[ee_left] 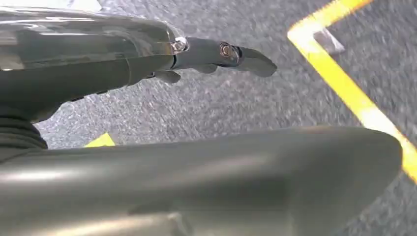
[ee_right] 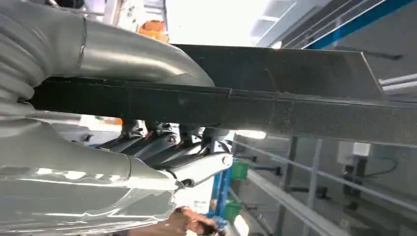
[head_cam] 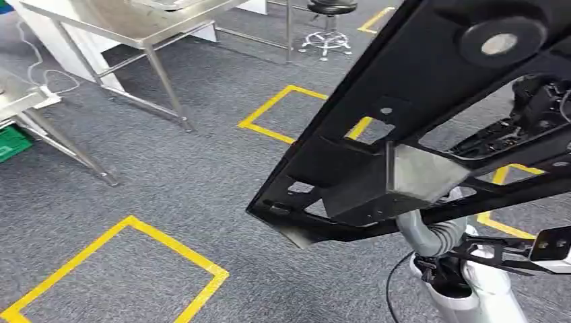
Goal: Take the parts from the cabinet and place them on the table.
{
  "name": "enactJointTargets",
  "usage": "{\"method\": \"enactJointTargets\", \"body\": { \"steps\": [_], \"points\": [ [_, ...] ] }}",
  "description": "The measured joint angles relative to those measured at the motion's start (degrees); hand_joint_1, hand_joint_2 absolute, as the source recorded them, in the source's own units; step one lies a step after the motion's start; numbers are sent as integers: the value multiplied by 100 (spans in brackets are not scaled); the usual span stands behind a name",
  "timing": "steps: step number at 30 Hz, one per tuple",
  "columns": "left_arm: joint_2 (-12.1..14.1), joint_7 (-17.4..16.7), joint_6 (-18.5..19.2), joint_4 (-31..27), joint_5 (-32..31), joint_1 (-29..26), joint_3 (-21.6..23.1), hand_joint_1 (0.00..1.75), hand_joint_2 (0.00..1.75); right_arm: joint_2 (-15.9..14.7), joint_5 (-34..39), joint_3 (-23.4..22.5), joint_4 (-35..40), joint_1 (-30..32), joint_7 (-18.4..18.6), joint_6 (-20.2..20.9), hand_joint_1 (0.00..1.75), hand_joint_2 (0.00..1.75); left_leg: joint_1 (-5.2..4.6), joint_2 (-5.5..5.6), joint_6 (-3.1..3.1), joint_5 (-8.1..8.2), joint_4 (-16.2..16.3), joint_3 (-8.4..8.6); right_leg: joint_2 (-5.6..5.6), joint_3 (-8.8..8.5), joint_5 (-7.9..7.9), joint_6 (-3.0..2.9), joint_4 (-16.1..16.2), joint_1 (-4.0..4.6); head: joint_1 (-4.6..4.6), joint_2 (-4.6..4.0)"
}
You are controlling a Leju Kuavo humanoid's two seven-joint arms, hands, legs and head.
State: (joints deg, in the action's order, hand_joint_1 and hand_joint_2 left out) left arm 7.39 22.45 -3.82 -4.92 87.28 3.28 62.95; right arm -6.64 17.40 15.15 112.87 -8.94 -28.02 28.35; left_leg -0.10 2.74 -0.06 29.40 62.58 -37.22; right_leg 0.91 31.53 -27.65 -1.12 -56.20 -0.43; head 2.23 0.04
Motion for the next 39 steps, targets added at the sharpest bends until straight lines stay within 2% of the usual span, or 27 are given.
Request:
{"method": "enactJointTargets", "body": {
  "steps": [2, 3, 4, 6, 7, 8, 10, 13, 15, 17, 18, 19, 20, 22, 23, 24, 25, 28, 29, 30, 31, 33, 34, 35, 37, 38, 39],
  "points": [
    [7, -9, 0, 0, 0, 42, 0, 0, 175, 0, 4, -22, -31, -5, 2, 13, 175, 175, 43, -152, -62, 408, 922, -443, -190, 0, -8, 0, -1, 4, 0, 0],
    [2, -13, 11, 0, 0, 47, 0, 0, 175, 0, 11, -24, -48, -3, 2, 15, 175, 175, 72, -180, -89, 479, 1231, -591, -269, 1, -12, 4, -1, 3, 0, 0],
    [-2, -13, 9, 0, 0, 39, 2, 0, 175, 0, 20, -26, -68, -6, 2, 37, 175, 175, 109, -210, -114, 413, 1253, -598, -348, -5, -22, 18, -2, 1, 0, 0],
    [11, -7, 9, 0, 0, 13, 0, 0, 175, 0, 57, -46, -90, -9, 2, 55, 175, 175, 151, -274, -159, 11, 563, -235, -473, -30, -48, 59, -4, -10, 0, 0],
    [18, 6, 11, 0, 0, 14, 0, 0, 175, 0, 75, -53, -96, -13, 2, 63, 175, 175, 158, -398, -177, -241, -3, 71, -531, -59, -69, 91, -9, -22, 0, 0],
    [20, 13, 15, 0, 0, 25, -2, 0, 175, 0, 88, -68, -98, -14, 2, 74, 175, 175, 145, -659, -196, -300, -429, 283, -591, -83, -96, 136, -18, -11, 0, 0],
    [20, 15, 28, 0, 0, 40, -22, 0, 175, 0, 101, -107, -101, -15, 4, 107, 175, 175, 86, -566, -54, -275, -446, 284, -671, -96, -124, 211, -34, 29, -9, 0],
    [24, 11, 35, 2, 0, -12, -50, 0, 175, 0, 129, -149, -129, -44, -2, 144, 175, 175, 68, -402, 64, -291, -462, 291, -815, -147, -168, 306, -12, -11, -7, 0],
    [26, 2, 31, 2, 0, -17, -59, 0, 175, 2, 149, -208, -131, -67, -26, 159, 175, 175, 86, -310, 141, -300, -467, 289, -347, 7, -492, 312, -449, -47, -13, 0],
    [26, 2, 37, 2, -2, 14, -63, 0, 175, 0, 162, -278, -149, -55, -31, 208, 175, 175, 68, -175, 174, -299, -465, 289, -160, 468, -913, 301, -1413, -39, -15, 0],
    [26, 0, 48, 2, 0, 16, -63, 0, 175, 0, 170, -297, -164, -37, -33, 234, 175, 175, 53, -111, 182, -299, -465, 291, -139, 652, -1006, 294, -1758, -39, -15, 0],
    [24, -20, 79, 2, -2, 15, -63, 0, 175, 0, 173, -302, -182, -5, -33, 247, 175, 175, 31, -21, 187, -299, -464, 298, -122, 777, -976, 279, -1931, -31, -15, 0],
    [22, -44, 85, 2, -2, 13, -61, 0, 175, 0, 175, -308, -186, 28, -33, 254, 175, 175, 18, 60, 188, -299, -464, 309, -108, 732, -802, 257, -1757, -15, -15, 0],
    [-11, -134, 92, 2, -2, 3, -52, 0, 175, -20, 175, -367, -186, 78, -42, 276, 175, 175, 0, 226, 188, -298, -464, 332, 13, 356, -229, 172, -808, 23, -15, 0],
    [-50, -184, 83, 2, -4, -2, -44, 0, 175, -42, 173, -394, -179, 104, -55, 284, 175, 175, 3, 296, 188, -299, -464, 331, 220, 167, 7, 126, -325, 42, -15, 0],
    [-109, -234, 74, 0, -4, -4, -35, 0, 175, -72, 171, -411, -179, 139, -61, 286, 175, 175, -18, 355, 182, -300, -452, 304, 456, 107, -21, 71, -163, 18, -9, 0],
    [-112, -276, 59, 0, -2, -17, -33, 0, 175, -96, 171, -429, -175, 170, -61, 286, 175, 175, 19, 415, 172, -305, -449, 282, 403, 87, -15, 108, -85, 33, -15, 0],
    [-157, -317, 13, 0, -2, -95, -28, 0, 175, -142, 168, -435, -173, 198, -26, 284, 175, 175, 33, 605, 72, -335, -484, 245, 250, 57, 2, 71, -26, 28, -13, 0],
    [-173, -317, 9, 0, -2, -101, -28, 0, 175, -144, 168, -435, -162, 186, 0, 280, 175, 175, 26, 456, 71, -268, -431, 241, 132, 25, 33, 51, 24, -9, -15, 0],
    [-188, -306, 7, 0, -2, -94, -28, 0, 175, -144, 168, -431, -149, 188, 46, 251, 175, 175, -4, 159, 41, -91, -213, 138, 81, 11, 36, 35, 49, -10, -4, 0],
    [-188, -284, 9, 0, -2, -63, -28, 0, 175, -146, 168, -426, -129, 189, 61, 227, 175, 175, 12, -19, 6, 144, 197, -60, -7, 7, 31, 32, 46, -10, -4, 0],
    [-188, -236, 15, 0, -2, -31, -28, 0, 175, -146, 166, -415, -127, 176, 118, 173, 175, 175, 49, -170, -57, 501, 1089, -489, -192, 2, 14, 31, 42, -9, -4, 0],
    [-190, -212, 28, 0, -2, -30, -28, 0, 175, -146, 164, -396, -129, 167, 142, 142, 175, 175, 78, -195, -84, 514, 1289, -588, -273, -4, 5, 42, 40, -13, -4, 0],
    [-195, -205, 28, 0, -2, -37, -28, 0, 175, -142, 155, -370, -127, 153, 153, 118, 175, 175, 109, -220, -111, 404, 1192, -536, -339, -16, -10, 57, 39, -18, -4, 0],
    [-188, -182, 26, 0, -2, -51, -31, 0, 175, -114, 84, -313, -127, 112, 157, 62, 175, 175, 147, -309, -155, -85, 313, -83, -474, -53, -55, 108, 16, -43, -4, 0],
    [-186, -157, 26, 0, -2, -45, -31, 0, 175, -83, 26, -275, -127, 97, 155, 20, 175, 175, 148, -502, -172, -323, -230, 210, -527, -87, -88, 147, -3, -50, -4, 0],
    [-201, -133, 26, 0, -2, -22, -33, 0, 175, -59, -30, -228, -125, 100, 144, -26, 175, 175, 66, -739, -171, -241, -428, 311, -573, -98, -122, 200, -12, -4, 2, 0]
  ]
}}
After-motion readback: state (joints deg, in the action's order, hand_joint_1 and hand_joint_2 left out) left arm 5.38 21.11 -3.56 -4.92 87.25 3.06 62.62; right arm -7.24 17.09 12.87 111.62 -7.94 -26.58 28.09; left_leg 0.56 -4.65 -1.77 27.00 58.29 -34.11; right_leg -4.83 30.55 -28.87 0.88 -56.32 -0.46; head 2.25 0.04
